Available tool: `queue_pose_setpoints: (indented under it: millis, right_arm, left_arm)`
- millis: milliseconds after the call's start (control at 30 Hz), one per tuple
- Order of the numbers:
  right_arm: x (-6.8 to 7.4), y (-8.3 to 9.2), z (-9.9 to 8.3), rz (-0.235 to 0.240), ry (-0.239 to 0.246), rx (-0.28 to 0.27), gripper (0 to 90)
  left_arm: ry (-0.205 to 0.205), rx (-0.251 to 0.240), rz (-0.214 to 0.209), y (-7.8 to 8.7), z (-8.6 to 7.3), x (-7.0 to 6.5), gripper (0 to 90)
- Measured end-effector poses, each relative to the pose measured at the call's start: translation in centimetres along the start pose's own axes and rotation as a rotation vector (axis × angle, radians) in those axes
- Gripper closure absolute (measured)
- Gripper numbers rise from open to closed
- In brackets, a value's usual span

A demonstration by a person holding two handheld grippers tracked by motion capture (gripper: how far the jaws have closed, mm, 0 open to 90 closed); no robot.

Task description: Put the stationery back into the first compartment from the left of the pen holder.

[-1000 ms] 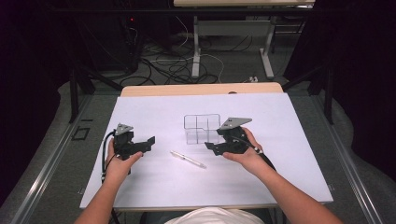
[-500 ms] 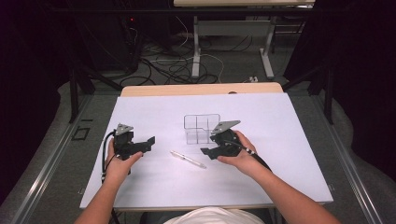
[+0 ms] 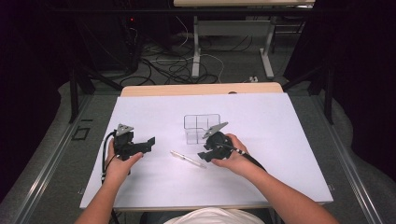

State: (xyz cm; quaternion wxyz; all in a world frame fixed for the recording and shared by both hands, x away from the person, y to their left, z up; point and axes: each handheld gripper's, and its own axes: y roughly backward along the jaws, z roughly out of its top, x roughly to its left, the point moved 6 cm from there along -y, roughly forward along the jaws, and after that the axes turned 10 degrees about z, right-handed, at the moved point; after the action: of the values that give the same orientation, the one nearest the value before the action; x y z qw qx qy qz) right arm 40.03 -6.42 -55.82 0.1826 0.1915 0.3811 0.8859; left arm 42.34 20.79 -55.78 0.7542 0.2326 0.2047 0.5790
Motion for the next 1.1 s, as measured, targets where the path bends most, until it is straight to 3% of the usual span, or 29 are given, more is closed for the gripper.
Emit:
queue_pose_setpoints:
  millis: [100, 233, 867, 900, 933, 1100]
  right_arm:
    - [-0.1, -0.7, 0.2, 0.009, 0.014, 0.045, 59.6]
    - [0.2, -1.4, 0.4, 0.021, -0.01, 0.07, 64.5]
    - [1.4, -3.8, -0.5, 0.047, -0.013, 0.126, 70.7]
    - [1.5, -3.9, -0.6, 0.045, -0.029, 0.136, 70.7]
    - [1.4, -3.9, -0.6, 0.043, -0.01, 0.132, 70.7]
    - [1.5, -4.2, -0.7, 0.046, -0.004, 0.14, 72.2]
  left_arm:
    - [-0.002, 0.001, 0.0, 0.0, 0.0, 0.0, 3.7]
    - [-0.003, 0.003, -0.001, -0.1, 0.0, 0.0, 3.7]
    - [-0.009, 0.004, -0.002, -0.2, -0.1, -0.1, 3.7]
    - [-0.01, 0.004, -0.002, -0.2, -0.1, -0.1, 3.7]
    - [-0.01, 0.005, 0.0, -0.2, -0.1, -0.1, 3.7]
    - [-0.012, 0.007, 0.0, -0.2, -0.1, -0.1, 3.7]
